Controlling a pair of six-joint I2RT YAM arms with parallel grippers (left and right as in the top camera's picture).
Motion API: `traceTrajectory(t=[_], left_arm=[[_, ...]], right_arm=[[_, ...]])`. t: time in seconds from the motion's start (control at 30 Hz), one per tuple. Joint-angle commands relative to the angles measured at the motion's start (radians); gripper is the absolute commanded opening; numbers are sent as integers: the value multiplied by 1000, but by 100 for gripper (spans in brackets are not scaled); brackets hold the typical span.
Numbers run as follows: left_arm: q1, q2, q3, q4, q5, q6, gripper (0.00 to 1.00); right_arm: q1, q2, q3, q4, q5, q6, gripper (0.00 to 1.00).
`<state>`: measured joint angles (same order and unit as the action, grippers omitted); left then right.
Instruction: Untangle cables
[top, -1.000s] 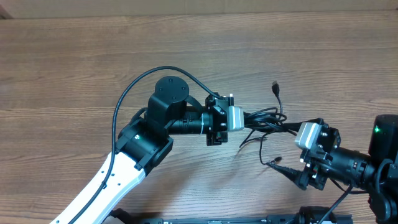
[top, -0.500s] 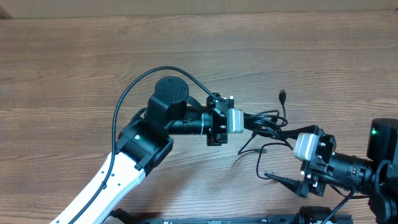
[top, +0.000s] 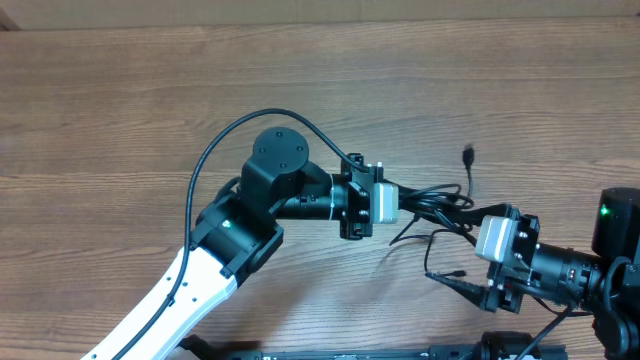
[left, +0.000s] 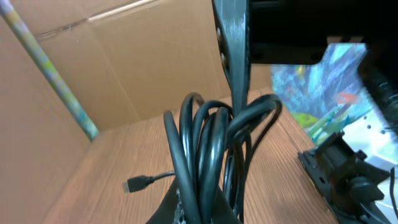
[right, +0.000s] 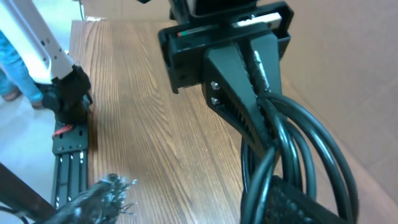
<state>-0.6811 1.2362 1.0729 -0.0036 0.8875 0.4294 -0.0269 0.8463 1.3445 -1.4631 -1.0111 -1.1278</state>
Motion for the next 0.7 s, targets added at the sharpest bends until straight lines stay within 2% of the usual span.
traceTrajectory(t=[0.0,0.13,0.23,0.3,0.37,0.4,0.53,0.57,0.67], left_arm=[[-13,-21,11,47,12,-13,4],[-13,-21,11,54,-56,-56,4],[-14,-21,11,62,-51,-71,4],[-14,-21,11,60,-43,-71,4],[-14,-21,11,57,-29,-71,4],[-14,-21,11,58,-14,-71,4],[-14,-21,11,55,1,-71,4],[-13,-21,11,53,1,-71,4],[-13,-21,11,48,0,-75,4]], right_arm=[[0,-2,5,-28,23,0,63],[0,-2,5,-52,28,0,62],[0,-2,5,-49,34,0,61],[0,-2,5,-42,34,0,56],[0,-2,5,-34,34,0,47],[-1,-2,5,-27,34,1,35],[-1,-2,5,-23,34,1,8],[-1,-2,5,-23,34,1,4],[-1,-2,5,-23,34,5,4]])
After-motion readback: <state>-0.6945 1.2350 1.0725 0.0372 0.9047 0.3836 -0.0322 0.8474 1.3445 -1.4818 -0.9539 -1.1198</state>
